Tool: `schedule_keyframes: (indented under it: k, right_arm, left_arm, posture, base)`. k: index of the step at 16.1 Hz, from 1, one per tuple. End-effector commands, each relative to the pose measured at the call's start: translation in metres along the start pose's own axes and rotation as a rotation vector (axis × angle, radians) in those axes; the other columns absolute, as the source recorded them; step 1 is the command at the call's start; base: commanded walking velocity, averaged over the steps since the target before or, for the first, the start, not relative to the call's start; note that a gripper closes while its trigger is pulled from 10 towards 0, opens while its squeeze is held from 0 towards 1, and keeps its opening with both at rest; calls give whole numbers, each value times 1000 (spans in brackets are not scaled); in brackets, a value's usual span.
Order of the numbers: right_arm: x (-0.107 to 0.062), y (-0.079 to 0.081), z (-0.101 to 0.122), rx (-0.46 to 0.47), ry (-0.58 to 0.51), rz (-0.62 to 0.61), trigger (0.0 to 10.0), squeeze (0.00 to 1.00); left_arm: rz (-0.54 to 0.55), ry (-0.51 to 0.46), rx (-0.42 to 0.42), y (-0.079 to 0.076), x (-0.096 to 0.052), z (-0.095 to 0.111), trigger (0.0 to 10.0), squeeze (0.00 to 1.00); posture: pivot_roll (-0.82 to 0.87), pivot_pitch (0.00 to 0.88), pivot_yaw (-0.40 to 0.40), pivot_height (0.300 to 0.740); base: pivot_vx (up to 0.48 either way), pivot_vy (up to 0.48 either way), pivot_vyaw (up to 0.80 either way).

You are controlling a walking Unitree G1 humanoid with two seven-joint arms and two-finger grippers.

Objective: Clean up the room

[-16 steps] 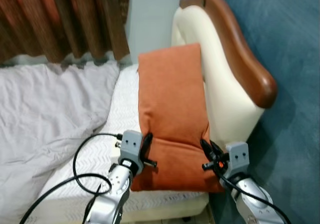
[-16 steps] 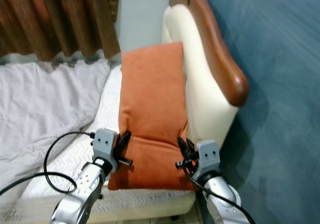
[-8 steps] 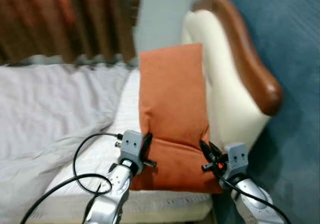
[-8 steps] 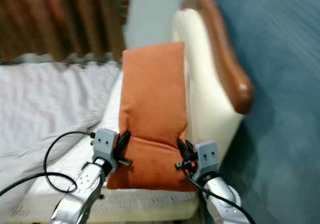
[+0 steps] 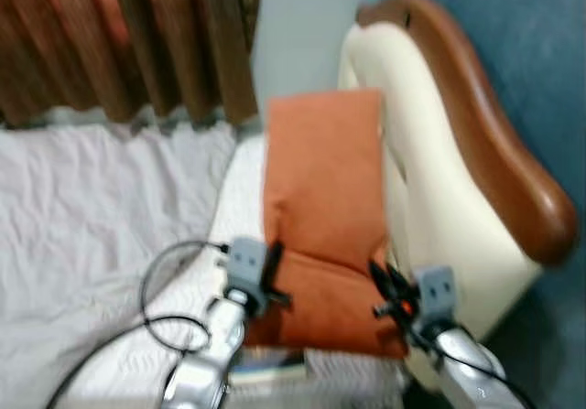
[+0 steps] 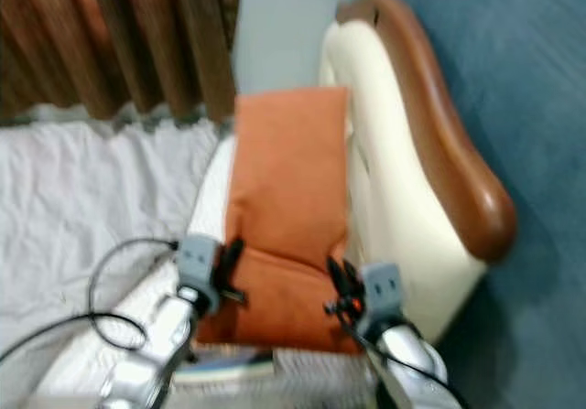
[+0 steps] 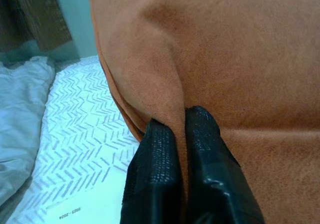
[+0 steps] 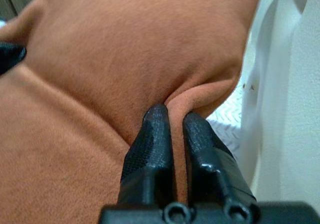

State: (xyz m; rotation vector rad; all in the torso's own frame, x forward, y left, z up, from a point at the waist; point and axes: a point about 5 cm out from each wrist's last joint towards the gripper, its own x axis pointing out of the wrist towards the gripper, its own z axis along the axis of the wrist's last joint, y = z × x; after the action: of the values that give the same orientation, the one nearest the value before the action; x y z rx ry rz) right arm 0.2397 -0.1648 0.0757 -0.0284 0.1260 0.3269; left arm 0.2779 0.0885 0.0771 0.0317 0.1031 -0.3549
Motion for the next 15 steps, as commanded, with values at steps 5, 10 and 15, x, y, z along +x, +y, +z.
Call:
schedule_keyframes:
  k: [5,10,15]
  right_arm:
    - [-8,-28,1,-48,24,-95,10000,0]
    - [-8,-27,1,-54,25,-95,10000,0]
    - [-10,-24,-2,-52,40,-93,10000,0]
  left_arm:
    - [177,-46,42,38,-2,11,10000,0]
    - [174,-48,40,39,1,11,10000,0]
    - [169,-34,30,42,6,10,10000,0]
  posture:
    - [-96,7,-16,740]
    - [-108,14,-9,740]
    - [-122,38,-1,740]
  base:
    - [0,-74,241]
    - [96,-418,0]
    - [202,-324,0]
